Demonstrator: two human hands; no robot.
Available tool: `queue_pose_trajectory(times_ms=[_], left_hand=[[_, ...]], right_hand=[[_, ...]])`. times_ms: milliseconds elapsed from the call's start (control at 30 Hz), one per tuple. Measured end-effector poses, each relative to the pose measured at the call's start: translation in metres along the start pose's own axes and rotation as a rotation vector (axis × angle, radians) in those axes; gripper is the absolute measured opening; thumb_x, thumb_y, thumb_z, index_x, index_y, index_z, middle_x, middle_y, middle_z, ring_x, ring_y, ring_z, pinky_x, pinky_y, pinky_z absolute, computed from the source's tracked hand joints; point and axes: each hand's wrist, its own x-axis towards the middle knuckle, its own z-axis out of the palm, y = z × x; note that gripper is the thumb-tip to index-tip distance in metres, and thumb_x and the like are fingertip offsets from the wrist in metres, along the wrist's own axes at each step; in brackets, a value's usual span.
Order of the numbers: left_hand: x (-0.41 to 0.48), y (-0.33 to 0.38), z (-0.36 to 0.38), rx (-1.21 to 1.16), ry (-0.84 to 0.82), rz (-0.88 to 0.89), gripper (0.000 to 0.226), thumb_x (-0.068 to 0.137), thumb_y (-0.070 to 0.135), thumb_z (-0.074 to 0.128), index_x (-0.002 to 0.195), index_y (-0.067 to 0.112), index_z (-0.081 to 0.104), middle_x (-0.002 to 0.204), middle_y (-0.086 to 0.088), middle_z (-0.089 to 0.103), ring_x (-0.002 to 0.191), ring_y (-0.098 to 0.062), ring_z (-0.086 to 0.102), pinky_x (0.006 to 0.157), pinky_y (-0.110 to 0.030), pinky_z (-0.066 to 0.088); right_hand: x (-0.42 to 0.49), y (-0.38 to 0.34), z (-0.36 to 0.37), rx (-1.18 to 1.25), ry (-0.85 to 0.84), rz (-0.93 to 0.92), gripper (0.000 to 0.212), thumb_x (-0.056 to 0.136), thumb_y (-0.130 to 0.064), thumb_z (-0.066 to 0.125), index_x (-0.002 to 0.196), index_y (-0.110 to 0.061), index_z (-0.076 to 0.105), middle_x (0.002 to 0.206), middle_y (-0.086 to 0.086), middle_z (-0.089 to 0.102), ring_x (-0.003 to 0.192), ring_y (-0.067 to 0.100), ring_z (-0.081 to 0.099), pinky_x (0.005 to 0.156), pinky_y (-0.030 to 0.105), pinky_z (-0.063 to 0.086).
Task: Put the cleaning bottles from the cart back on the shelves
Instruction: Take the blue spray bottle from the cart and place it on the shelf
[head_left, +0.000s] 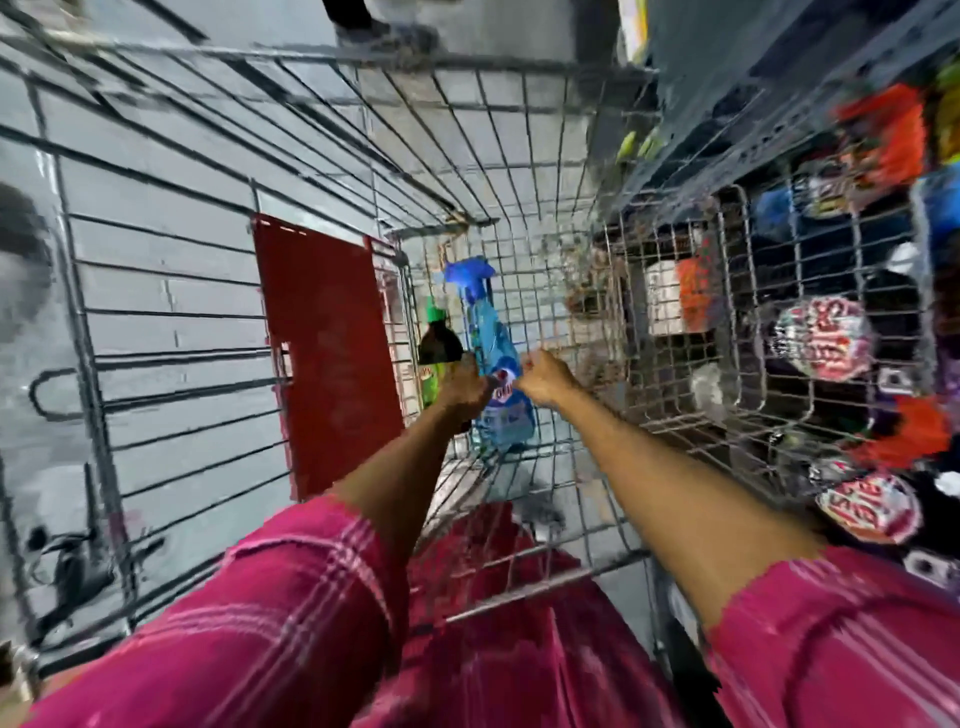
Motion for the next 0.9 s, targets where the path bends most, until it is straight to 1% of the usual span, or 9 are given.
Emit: queue_pose_trajectory(times_ms=[100, 167, 233, 333, 433, 533, 600, 800, 900], left_hand=[[0.013, 0.003, -0.004, 0.045, -0.028, -0.078, 0.050, 0.084, 0.038, 0.058, 0.118, 0.001, 0.056, 0.113, -0.014, 0.064, 0.111, -0.033, 0.060, 0.078, -0.038, 0.054], [0.011, 0.017, -0.005, 0.030, 0.012, -0.050, 0.033, 0.083, 0.009, 0.064, 0.113, -0.003, 0.060, 0.110, -0.023, 0.066, 0.106, -0.035, 0.063, 0.082, -0.040, 0.051], [0.014, 0.018, -0.005, 0.071, -0.006, -0.043, 0.031, 0.079, 0.008, 0.068, 0.108, -0.005, 0.063, 0.100, -0.022, 0.067, 0.093, -0.027, 0.064, 0.076, -0.037, 0.048], [0.018, 0.012, 0.002, 0.040, -0.051, -0.107, 0.041, 0.075, 0.008, 0.072, 0.112, -0.004, 0.060, 0.097, -0.014, 0.062, 0.080, -0.009, 0.065, 0.070, -0.025, 0.053], [0.024, 0.011, 0.013, -0.036, -0.038, -0.089, 0.065, 0.066, 0.016, 0.078, 0.124, 0.006, 0.049, 0.122, -0.019, 0.058, 0.107, -0.031, 0.061, 0.091, -0.044, 0.055], [0.027, 0.022, 0.011, 0.002, -0.111, -0.049, 0.057, 0.076, 0.005, 0.070, 0.127, 0.010, 0.043, 0.110, -0.013, 0.052, 0.093, -0.026, 0.059, 0.069, -0.026, 0.057], [0.026, 0.032, 0.004, 0.026, -0.143, 0.016, 0.051, 0.075, 0.007, 0.071, 0.118, 0.011, 0.045, 0.094, -0.015, 0.058, 0.075, -0.025, 0.060, 0.055, -0.025, 0.053], [-0.008, 0.069, -0.022, -0.018, -0.207, 0.215, 0.039, 0.081, -0.006, 0.062, 0.118, -0.001, 0.049, 0.087, -0.003, 0.054, 0.070, -0.010, 0.050, 0.054, -0.008, 0.046], [-0.049, 0.106, -0.029, -0.130, -0.245, 0.363, 0.031, 0.081, -0.004, 0.063, 0.099, 0.019, 0.056, 0.082, 0.001, 0.051, 0.071, -0.011, 0.052, 0.056, -0.014, 0.048]], right_hand=[[0.012, -0.003, 0.006, 0.053, -0.009, 0.055, 0.039, 0.085, -0.013, 0.060, 0.119, 0.002, 0.048, 0.128, 0.020, 0.056, 0.117, 0.034, 0.054, 0.089, 0.041, 0.047], [0.013, -0.007, 0.012, 0.090, 0.020, 0.073, 0.021, 0.086, -0.011, 0.058, 0.105, -0.002, 0.056, 0.119, 0.020, 0.059, 0.110, 0.030, 0.057, 0.089, 0.040, 0.047], [0.020, -0.003, 0.017, 0.200, 0.066, 0.099, 0.015, 0.079, -0.007, 0.061, 0.094, -0.005, 0.060, 0.114, 0.018, 0.063, 0.097, 0.027, 0.060, 0.080, 0.041, 0.050], [0.041, 0.022, 0.022, 0.421, 0.106, 0.200, 0.039, 0.074, -0.006, 0.063, 0.112, -0.005, 0.056, 0.116, 0.012, 0.065, 0.096, 0.029, 0.065, 0.078, 0.046, 0.058], [0.026, 0.021, 0.012, 0.540, 0.147, 0.244, 0.046, 0.076, -0.006, 0.061, 0.121, -0.011, 0.052, 0.122, 0.013, 0.063, 0.104, 0.030, 0.063, 0.085, 0.048, 0.057], [0.013, 0.025, 0.008, 0.591, 0.158, 0.226, 0.053, 0.082, -0.003, 0.059, 0.132, -0.012, 0.044, 0.128, 0.011, 0.058, 0.112, 0.030, 0.059, 0.095, 0.049, 0.053], [0.004, 0.022, -0.001, 0.577, 0.153, 0.177, 0.053, 0.082, -0.001, 0.058, 0.131, -0.012, 0.043, 0.130, 0.013, 0.057, 0.113, 0.031, 0.058, 0.096, 0.048, 0.051], [-0.044, 0.011, -0.054, 0.550, 0.102, -0.090, 0.050, 0.082, 0.012, 0.054, 0.129, -0.004, 0.046, 0.131, 0.023, 0.056, 0.104, 0.030, 0.059, 0.080, 0.043, 0.053], [-0.098, 0.012, -0.081, 0.614, 0.200, -0.237, 0.046, 0.083, 0.014, 0.052, 0.128, 0.003, 0.045, 0.129, 0.026, 0.056, 0.101, 0.021, 0.061, 0.080, 0.031, 0.052]])
